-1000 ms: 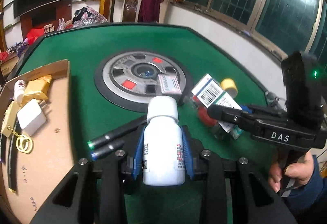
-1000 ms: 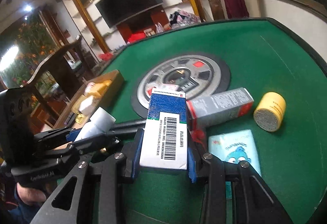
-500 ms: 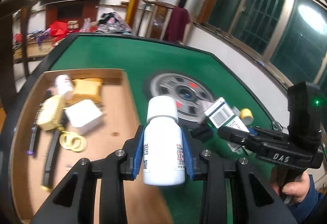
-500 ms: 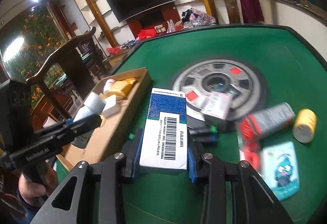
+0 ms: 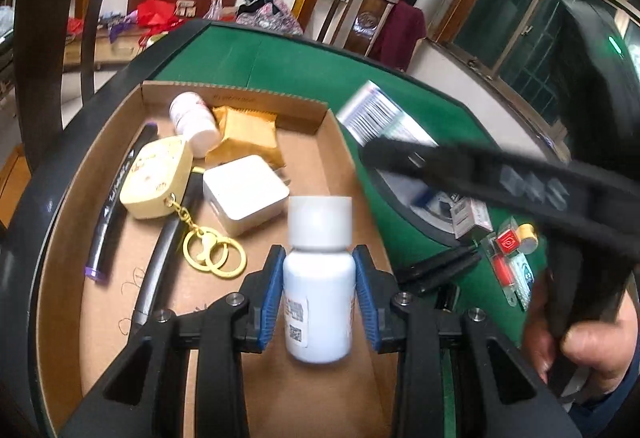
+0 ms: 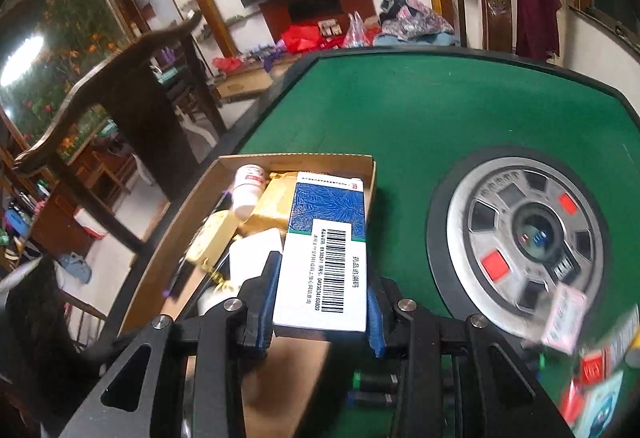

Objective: Organize objects
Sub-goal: 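Carry bottle and medicine box into the cardboard tray and open both tools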

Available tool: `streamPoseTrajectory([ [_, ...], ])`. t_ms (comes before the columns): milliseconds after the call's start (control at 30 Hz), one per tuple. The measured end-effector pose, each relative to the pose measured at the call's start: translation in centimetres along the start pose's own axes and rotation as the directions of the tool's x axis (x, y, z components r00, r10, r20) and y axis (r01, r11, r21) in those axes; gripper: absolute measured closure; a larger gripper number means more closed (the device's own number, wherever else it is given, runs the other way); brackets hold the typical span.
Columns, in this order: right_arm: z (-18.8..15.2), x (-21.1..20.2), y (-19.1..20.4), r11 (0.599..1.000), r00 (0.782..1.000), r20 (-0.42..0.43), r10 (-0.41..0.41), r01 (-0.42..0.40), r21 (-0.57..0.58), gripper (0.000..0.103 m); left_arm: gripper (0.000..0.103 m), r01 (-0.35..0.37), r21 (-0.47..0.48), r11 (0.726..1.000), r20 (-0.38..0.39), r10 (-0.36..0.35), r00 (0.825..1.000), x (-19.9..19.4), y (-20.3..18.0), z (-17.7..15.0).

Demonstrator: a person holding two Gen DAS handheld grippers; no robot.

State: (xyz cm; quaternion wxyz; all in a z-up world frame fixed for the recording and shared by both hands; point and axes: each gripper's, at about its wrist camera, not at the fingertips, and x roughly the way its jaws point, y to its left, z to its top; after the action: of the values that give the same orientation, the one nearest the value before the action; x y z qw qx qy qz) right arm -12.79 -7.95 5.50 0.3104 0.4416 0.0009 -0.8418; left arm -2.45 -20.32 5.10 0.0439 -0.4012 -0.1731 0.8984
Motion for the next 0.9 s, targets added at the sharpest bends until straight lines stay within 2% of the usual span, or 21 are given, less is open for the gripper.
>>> streamPoseTrajectory([
  [300,2.4,5.4,0.8,0.998,0.994,-0.094,-0.063,0.062,-0.017,0.063,0.069,0.013,-0.057,0.998,-0.007,-0.013,1.000,0.7,1.2,0.1],
  [433,2.5,6.9,0.8,0.995,0.989,-0.112,-0.096,0.094,-0.030,0.063,0.069,0.046,-0.108,0.993,0.003,-0.046,0.999,0.7,2.1,0.4],
  [533,2.4,7.1,0.9,0.994,0.989,-0.106,-0.103,0.100,-0.035,0.063,0.066,0.047,-0.108,0.993,-0.001,-0.047,0.999,0.8,2.0,0.4],
  [600,2.4,7.0,0.9,0.994,0.989,-0.104,-0.105,0.102,-0.034,0.062,0.056,0.047,-0.113,0.992,0.002,-0.048,0.999,0.8,2.0,0.4],
  [900,2.9,7.0,0.6,0.993,0.988,-0.102,-0.115,0.113,-0.028,0.060,0.055,0.047,-0.110,0.993,0.010,-0.047,0.999,0.7,2.0,0.2],
])
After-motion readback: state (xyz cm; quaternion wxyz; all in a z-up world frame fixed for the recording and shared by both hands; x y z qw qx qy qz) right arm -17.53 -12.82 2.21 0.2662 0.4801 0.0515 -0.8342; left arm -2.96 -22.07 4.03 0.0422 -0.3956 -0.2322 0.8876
